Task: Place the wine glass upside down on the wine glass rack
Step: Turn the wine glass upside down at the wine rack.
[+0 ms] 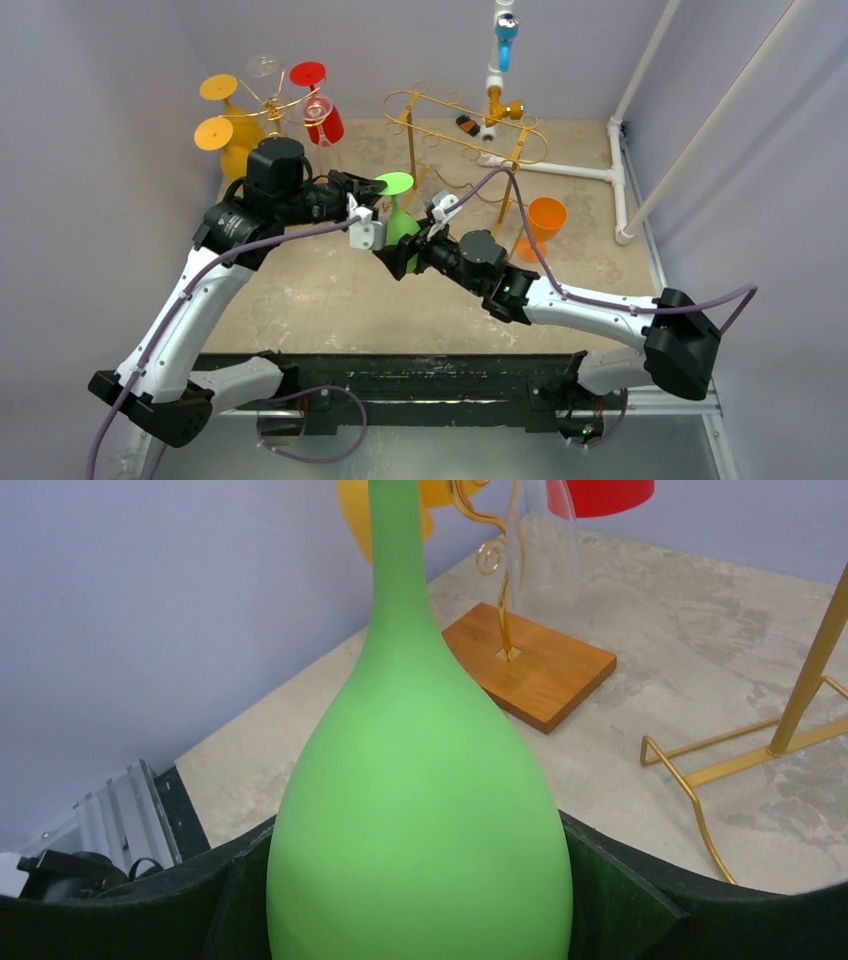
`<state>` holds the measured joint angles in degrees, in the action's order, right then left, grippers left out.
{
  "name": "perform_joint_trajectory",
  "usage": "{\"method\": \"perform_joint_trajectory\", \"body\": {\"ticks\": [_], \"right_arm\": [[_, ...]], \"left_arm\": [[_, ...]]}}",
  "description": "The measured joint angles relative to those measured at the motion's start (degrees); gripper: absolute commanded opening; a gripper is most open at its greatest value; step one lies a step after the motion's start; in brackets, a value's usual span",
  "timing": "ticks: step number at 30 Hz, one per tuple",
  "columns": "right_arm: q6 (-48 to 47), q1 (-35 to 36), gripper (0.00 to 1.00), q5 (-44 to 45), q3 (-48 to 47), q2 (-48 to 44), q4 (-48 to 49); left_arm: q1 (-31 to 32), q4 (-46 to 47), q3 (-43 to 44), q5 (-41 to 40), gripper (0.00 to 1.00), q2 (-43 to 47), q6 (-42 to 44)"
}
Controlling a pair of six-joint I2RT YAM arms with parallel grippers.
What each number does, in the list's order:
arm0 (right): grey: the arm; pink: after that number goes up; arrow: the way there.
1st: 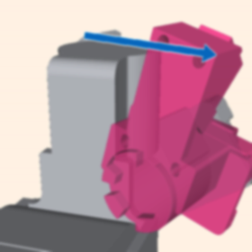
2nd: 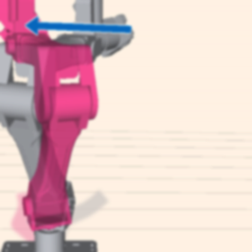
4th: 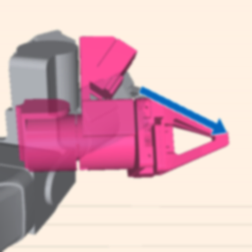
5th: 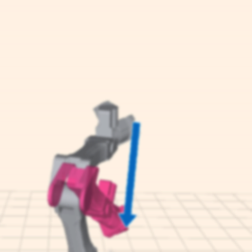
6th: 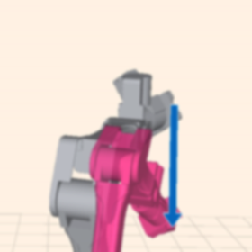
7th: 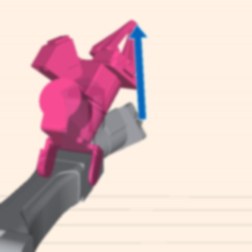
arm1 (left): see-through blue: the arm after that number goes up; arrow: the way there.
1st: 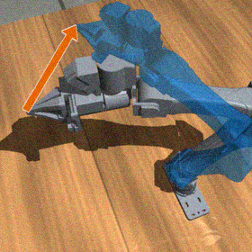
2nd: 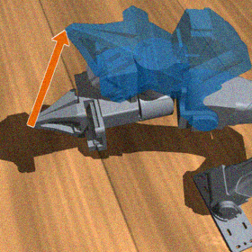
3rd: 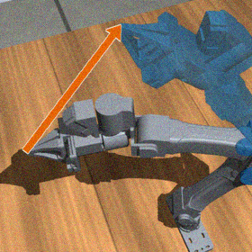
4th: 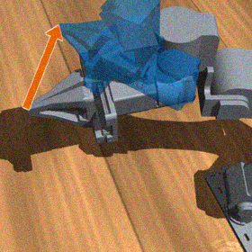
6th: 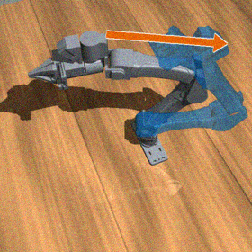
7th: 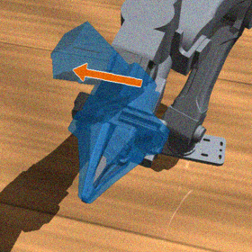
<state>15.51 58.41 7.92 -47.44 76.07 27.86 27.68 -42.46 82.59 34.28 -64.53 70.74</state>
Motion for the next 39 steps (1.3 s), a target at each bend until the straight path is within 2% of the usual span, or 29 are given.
{"method": "perform_joint_trajectory", "body": {"ticks": [8, 10, 12, 13, 14, 15, 17, 18, 23, 27, 32, 39], "right_arm": [[0.3, 0.1, 0.71, 0.1, 6.4, -2.1, 8.1], [0.3, 0.1, 0.68, 0.1, 7.1, -2.3, 8.7], [0.4, 0.1, 0.6, 0.1, 7.5, -2.4, 9.2], [0.5, 0.1, 0.57, 0.1, 7.6, -2.4, 9.3], [0.6, 0.1, 0.55, 0.1, 7.6, -2.4, 9.4], [0.6, 0.1, 0.55, 0.2, 7.6, -2.4, 9.5], [0.5, 0.1, 0.56, 1.2, 8.0, -2.5, 9.9], [0.4, 0.0, 0.57, 1.9, 8.3, -2.7, 10.3], [-1.3, -1.3, 0.58, 5.9, 8.2, -2.1, 12.5], [-1.8, -5.6, 0.58, 6.1, 5.8, 0.9, 12.9], [-2.7, -9.4, 0.58, 6.0, 0.4, 5.0, 11.8], [-3.5, -9.9, 0.57, 6.0, -5.7, 10.0, 10.8]], "left_arm": [[0.3, 0.0, -1.2, 0.2, 0.04, -0.2, 0.6], [0.4, 0.3, -1.7, 0.2, 0.04, -0.2, 1.0], [0.5, 0.8, -2.1, 0.2, 0.06, -0.2, 1.3], [0.5, 1.0, -2.3, 0.2, 0.14, -0.2, 1.5], [0.5, 1.1, -2.4, 0.2, 0.33, -0.2, 1.5], [0.5, 1.2, -2.4, 0.2, 0.56, -0.2, 1.5], [0.3, 1.7, -2.4, -1.0, 0.75, -0.1, 0.7], [0.0, 2.0, -2.4, -1.7, 0.78, 0.0, 0.4], [-0.8, 2.3, -1.6, -5.6, 0.81, -0.8, -5.2], [-0.8, 2.2, 0.5, -8.0, 0.82, -1.9, -8.5], [-0.8, 2.4, 0.5, -10.1, 0.82, -1.1, -10.4], [-0.8, 2.6, 0.5, -11.1, 0.82, -0.2, -11.7]]}}
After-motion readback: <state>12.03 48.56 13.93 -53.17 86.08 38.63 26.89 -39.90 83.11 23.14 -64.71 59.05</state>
